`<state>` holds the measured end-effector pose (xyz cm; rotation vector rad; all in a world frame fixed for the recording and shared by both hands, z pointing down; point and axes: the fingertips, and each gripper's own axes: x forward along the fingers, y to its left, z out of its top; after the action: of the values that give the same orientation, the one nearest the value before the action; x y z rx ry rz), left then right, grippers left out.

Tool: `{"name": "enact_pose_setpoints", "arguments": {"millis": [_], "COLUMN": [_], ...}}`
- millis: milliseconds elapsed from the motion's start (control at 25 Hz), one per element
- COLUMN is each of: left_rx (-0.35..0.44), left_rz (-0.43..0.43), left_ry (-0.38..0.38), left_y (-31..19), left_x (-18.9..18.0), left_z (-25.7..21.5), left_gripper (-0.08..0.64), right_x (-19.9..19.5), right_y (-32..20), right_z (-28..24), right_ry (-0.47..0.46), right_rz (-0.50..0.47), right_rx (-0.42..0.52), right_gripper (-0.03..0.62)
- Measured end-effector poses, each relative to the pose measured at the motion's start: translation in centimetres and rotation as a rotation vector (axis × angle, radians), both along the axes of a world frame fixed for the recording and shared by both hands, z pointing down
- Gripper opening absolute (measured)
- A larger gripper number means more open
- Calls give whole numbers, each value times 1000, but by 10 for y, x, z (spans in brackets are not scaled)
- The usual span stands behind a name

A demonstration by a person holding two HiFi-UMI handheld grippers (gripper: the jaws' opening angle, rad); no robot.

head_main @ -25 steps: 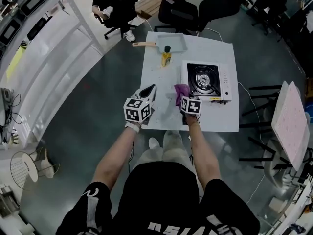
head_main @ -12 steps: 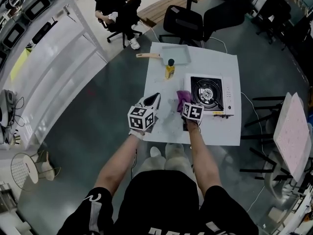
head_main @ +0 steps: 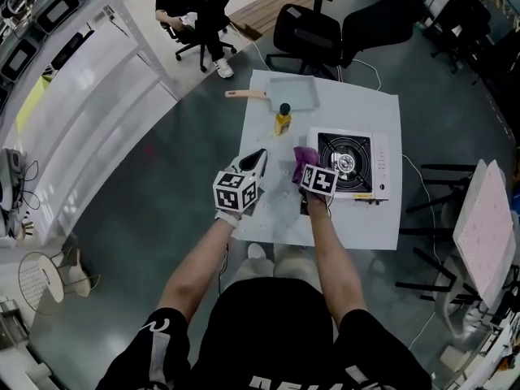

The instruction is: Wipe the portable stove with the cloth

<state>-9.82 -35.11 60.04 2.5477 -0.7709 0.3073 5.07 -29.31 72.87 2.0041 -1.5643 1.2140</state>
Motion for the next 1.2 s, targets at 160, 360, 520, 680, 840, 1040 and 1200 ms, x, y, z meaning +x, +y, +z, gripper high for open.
{"name": "enact_pose_setpoints", "arguments": {"millis": [160,360,520,680,840,1040,1200], "left_rx": [0,-7,-14,-24,-27,-16,-6], "left_rz": [-9,-31,-54,-77,-90,-91,-74], "left_ry": [4,1,-2,-5,5,23,43], "left_y": [-16,-35,-50,-62,-70,-71,-63], "left_x": [7,12,12,11,14,16,13], "left_z": [0,5,5,6,1,-10,-19], "left_gripper": [6,6,6,6,6,5,6], "right_x": [6,17,30,38,39,40,42], "right_y": [-21,-49,-70,-85,-92,-93,-86], "right_z": [2,7,12,12,9,-7,-31], "right_ry": [8,16,36,31,22,19,30], "right_rz": [-5,-5,-13,-16,-22,-21,-10], "right_rx": [-10,-15,-23,-26,-27,9,55], "right_gripper": [110,110,110,110,110,110,110]}}
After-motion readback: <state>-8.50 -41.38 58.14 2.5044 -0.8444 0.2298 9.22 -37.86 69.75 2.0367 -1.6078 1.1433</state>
